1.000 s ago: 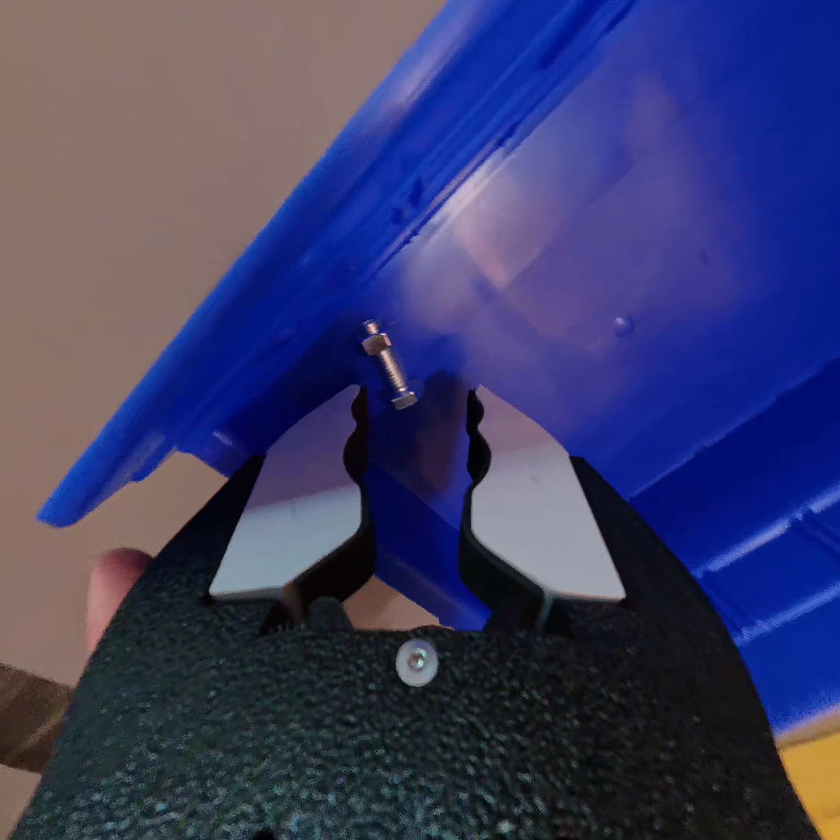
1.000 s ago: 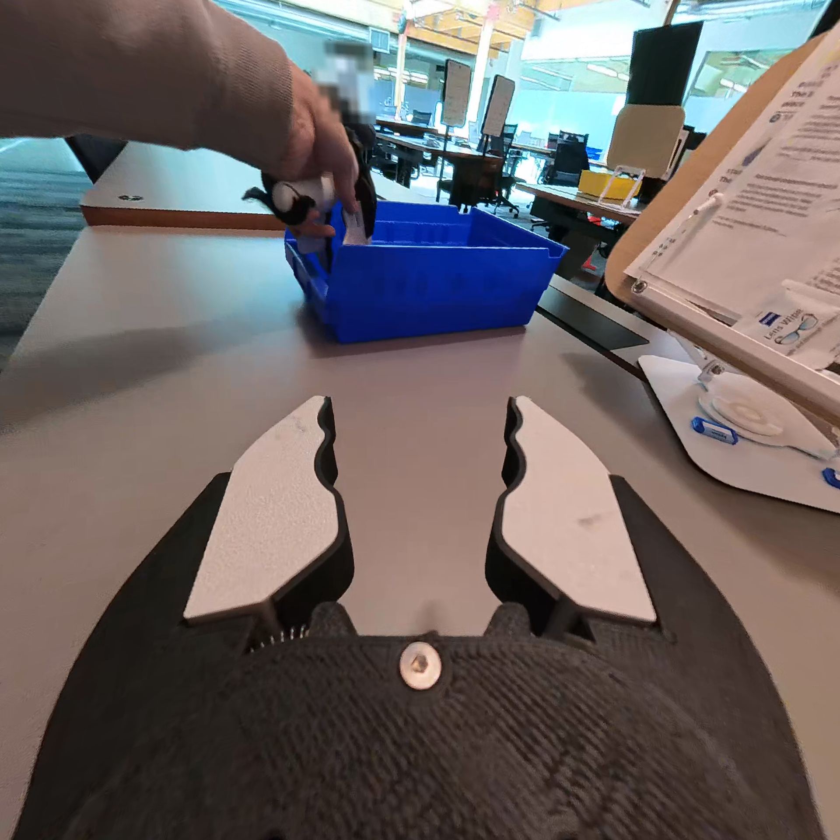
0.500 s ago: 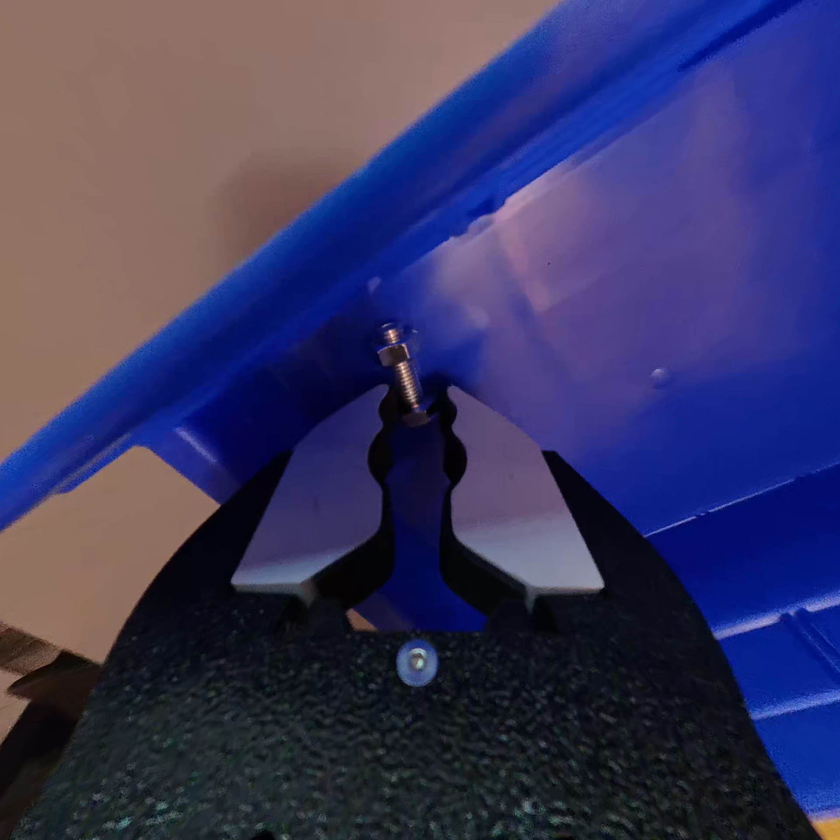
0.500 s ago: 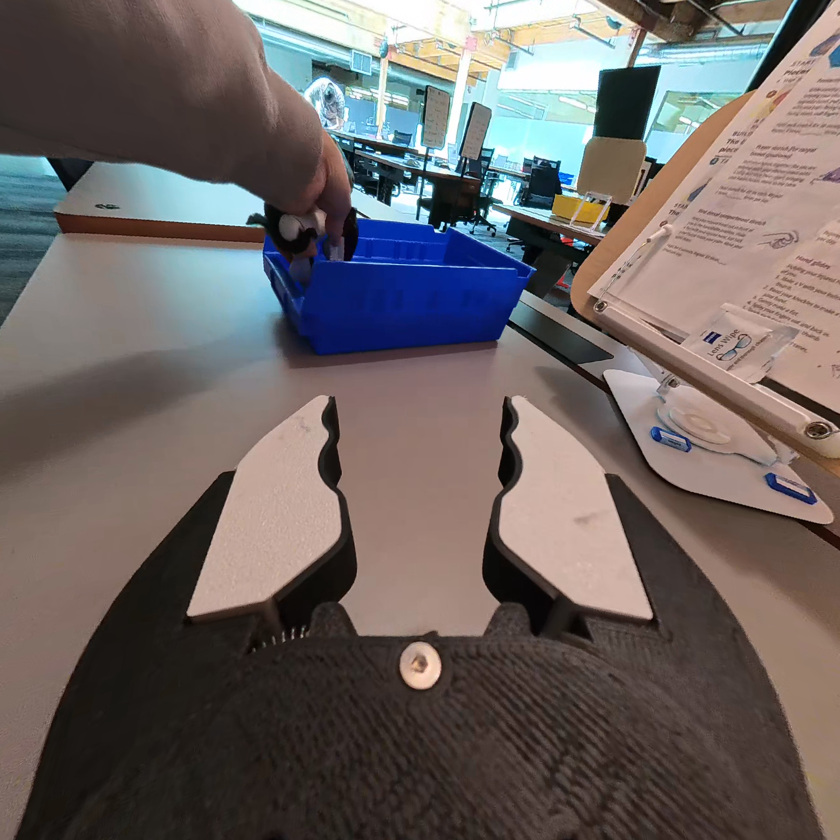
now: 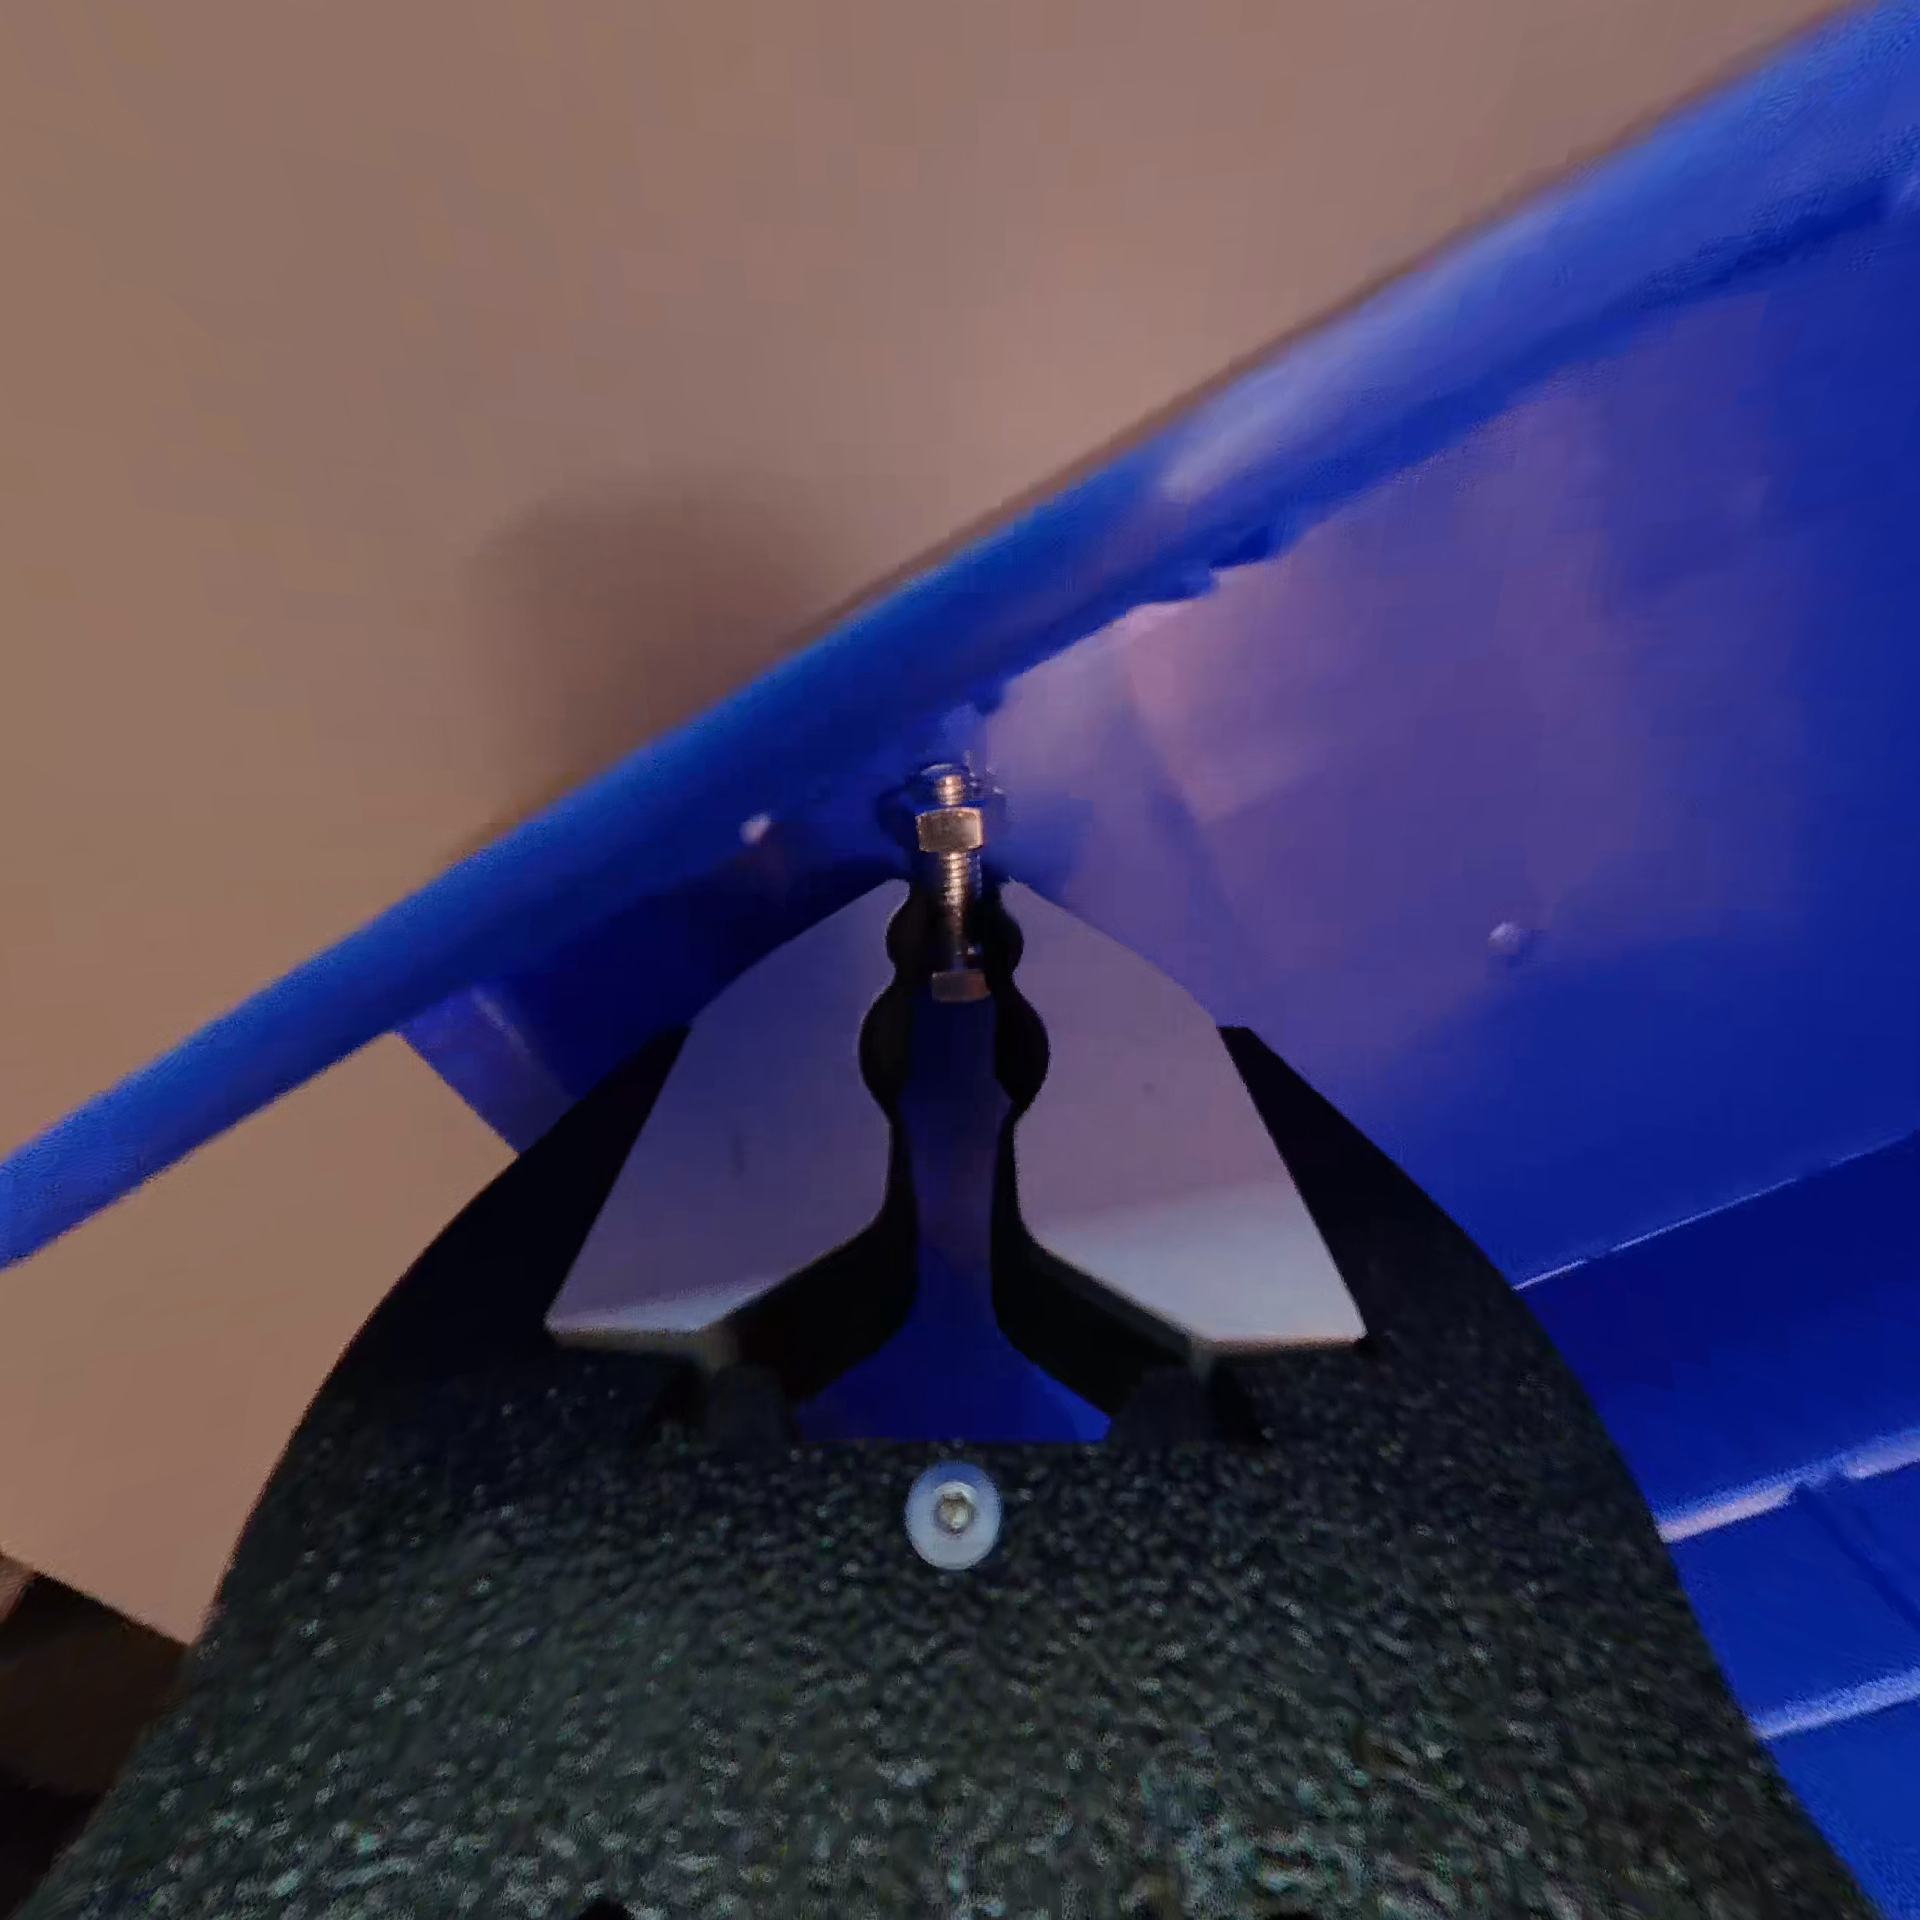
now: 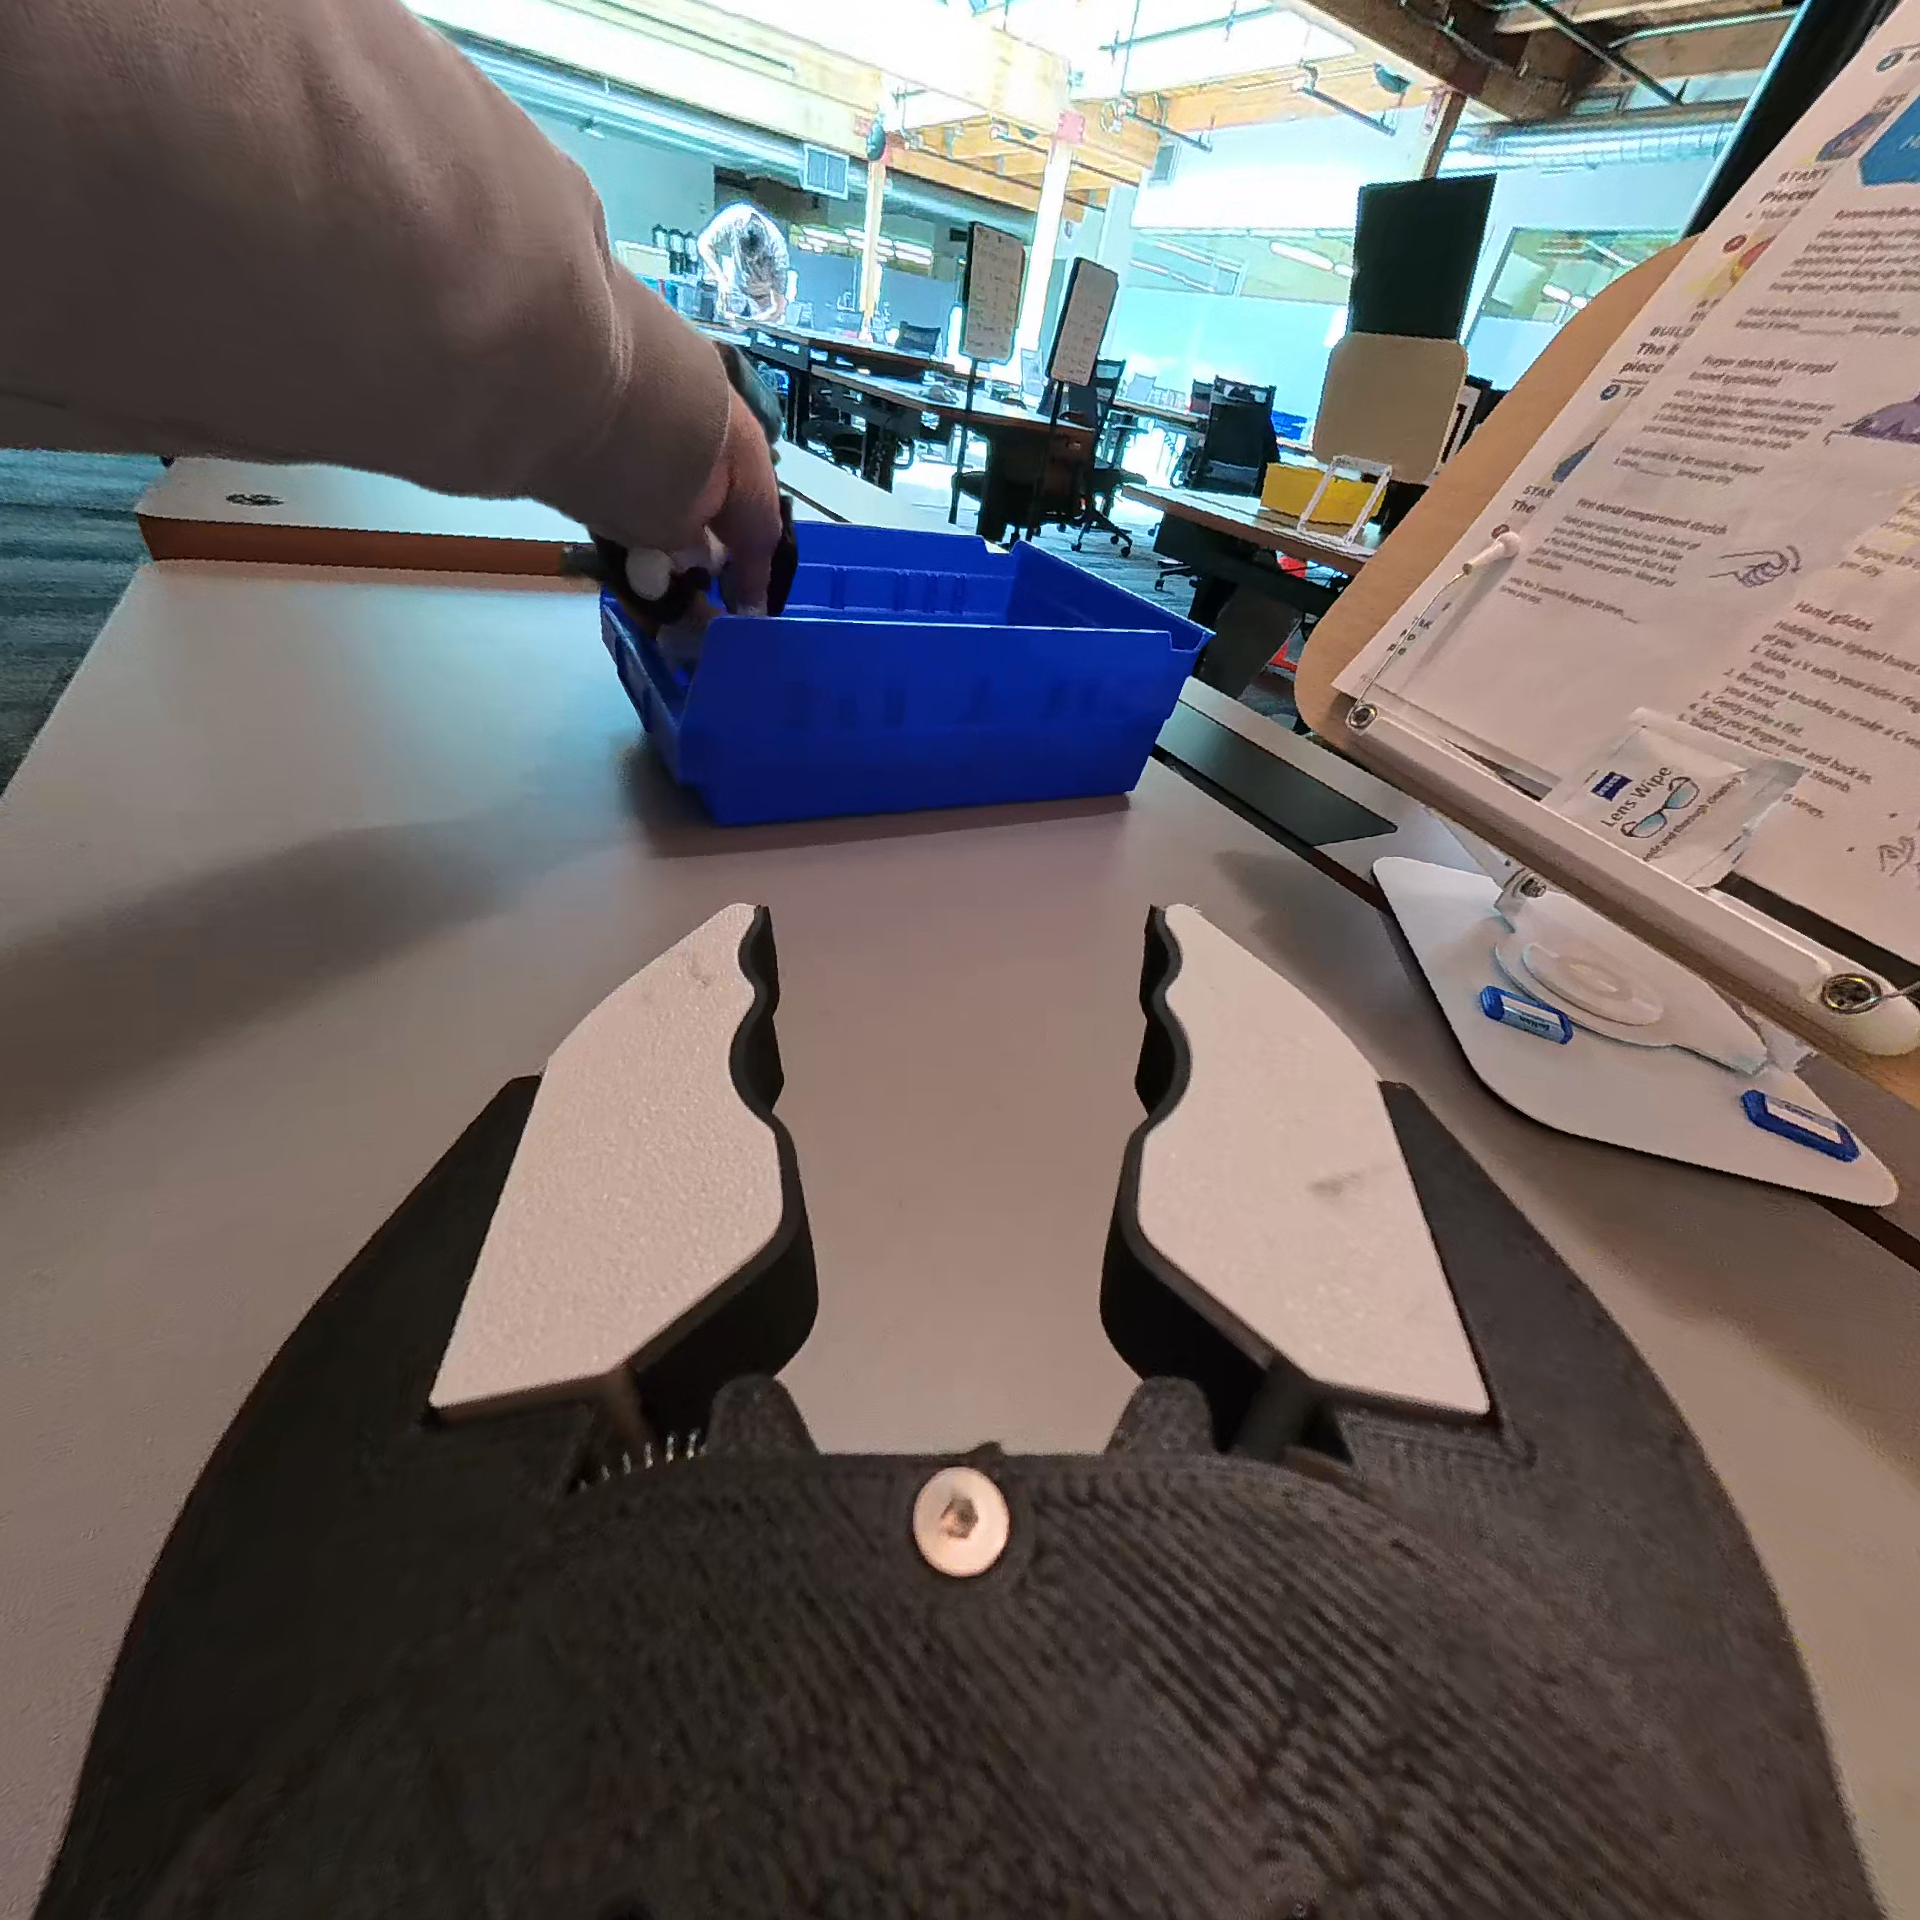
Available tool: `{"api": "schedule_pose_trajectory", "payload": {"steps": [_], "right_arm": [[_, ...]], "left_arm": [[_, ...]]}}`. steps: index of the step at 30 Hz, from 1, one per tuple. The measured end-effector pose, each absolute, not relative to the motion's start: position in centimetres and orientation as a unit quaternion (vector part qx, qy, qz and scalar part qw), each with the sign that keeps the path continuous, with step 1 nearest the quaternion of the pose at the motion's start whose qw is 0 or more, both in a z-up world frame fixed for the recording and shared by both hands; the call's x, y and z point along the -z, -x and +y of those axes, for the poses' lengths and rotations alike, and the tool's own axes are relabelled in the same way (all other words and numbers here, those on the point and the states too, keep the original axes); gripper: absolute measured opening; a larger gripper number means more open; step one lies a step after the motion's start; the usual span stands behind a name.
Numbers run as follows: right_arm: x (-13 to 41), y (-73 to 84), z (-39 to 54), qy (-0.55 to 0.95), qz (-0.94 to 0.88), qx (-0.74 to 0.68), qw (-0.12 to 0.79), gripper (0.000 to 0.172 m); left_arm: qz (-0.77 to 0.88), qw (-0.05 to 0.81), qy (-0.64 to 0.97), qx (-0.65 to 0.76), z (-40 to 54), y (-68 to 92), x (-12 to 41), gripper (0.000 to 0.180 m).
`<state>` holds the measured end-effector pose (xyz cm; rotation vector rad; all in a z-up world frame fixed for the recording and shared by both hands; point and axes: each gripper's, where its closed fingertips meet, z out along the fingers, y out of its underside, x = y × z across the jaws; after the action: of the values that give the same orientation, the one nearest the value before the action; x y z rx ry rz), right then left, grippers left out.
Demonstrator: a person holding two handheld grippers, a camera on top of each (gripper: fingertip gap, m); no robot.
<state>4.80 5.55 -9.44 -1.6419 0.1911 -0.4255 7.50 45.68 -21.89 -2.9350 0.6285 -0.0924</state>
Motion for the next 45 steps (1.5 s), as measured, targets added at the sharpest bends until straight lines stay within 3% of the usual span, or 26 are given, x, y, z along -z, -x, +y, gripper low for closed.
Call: {"api": "schedule_pose_trajectory", "payload": {"steps": [9, 13, 20, 26, 32, 38, 45], "right_arm": [[9.3, -5.0, 5.4, 0.722, 0.086, 0.198, 0.657, 0.065], [9.6, -5.2, 5.3, 0.724, 0.088, 0.201, 0.654, 0.065], [8.4, -4.8, 5.4, 0.697, 0.097, 0.173, 0.689, 0.063], [6.2, -3.1, 5.7, 0.648, 0.085, 0.118, 0.747, 0.061], [4.6, -1.9, 5.9, 0.608, 0.082, 0.08, 0.785, 0.053], [5.9, -1.7, 6.8, 0.631, 0.064, 0.092, 0.768, 0.048], [6.2, -0.6, 8.1, 0.628, 0.035, 0.104, 0.771, 0.037]], "left_arm": [[0.43, 0.121, 0.895, 0.023, 45.8, -8.6, 21.9, 0.009], [0.501, 0.147, 0.849, 0.087, 45.3, -10.7, 20.4, 0.01], [0.601, 0.19, 0.662, 0.405, 36.6, -13.5, 9.0, 0.008], [0.617, 0.146, 0.391, 0.667, 23.9, -8.3, 1.9, 0.009], [0.651, 0.059, 0.21, 0.727, 12.1, -4.0, 5.2, 0.009], [0.624, 0.018, 0.125, 0.771, 6.9, -2.0, 8.9, 0.009], [0.643, 0.06, 0.093, 0.758, 6.1, -0.8, 8.5, 0.008]]}}
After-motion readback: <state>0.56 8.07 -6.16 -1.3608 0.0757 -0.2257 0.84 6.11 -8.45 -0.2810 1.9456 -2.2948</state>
